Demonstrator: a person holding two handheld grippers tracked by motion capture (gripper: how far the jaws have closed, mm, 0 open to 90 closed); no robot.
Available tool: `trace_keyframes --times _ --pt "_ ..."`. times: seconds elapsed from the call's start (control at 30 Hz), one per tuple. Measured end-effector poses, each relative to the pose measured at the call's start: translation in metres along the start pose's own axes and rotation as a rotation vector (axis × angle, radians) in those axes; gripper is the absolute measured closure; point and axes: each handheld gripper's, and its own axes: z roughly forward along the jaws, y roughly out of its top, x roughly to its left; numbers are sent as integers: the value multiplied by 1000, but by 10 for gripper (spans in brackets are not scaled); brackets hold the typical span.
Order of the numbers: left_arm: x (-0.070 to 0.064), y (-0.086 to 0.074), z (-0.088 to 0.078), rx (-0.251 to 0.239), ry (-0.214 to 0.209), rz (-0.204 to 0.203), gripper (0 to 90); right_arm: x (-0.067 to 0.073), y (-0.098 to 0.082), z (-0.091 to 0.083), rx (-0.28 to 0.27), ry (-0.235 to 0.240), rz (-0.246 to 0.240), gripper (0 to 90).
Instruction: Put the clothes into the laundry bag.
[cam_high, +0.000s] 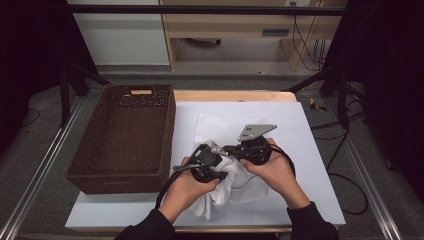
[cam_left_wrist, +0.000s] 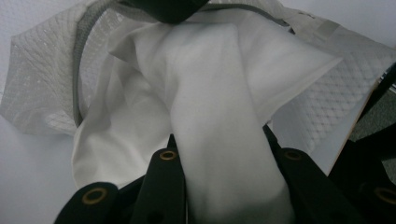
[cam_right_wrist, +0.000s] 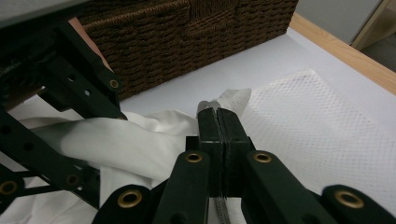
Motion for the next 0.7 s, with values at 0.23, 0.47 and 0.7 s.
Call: trace_keyframes --times 0.23,0.47,0.7 --pt "1 1 9 -31 7 -22 719 -1 -3 -1 0 1 4 898" --pt "4 2 14 -61 8 -43 718 -3 -6 -3 -8 2 13 898" --pt "2 2 9 -55 9 -46 714 -4 -7 -4 -14 8 15 898"
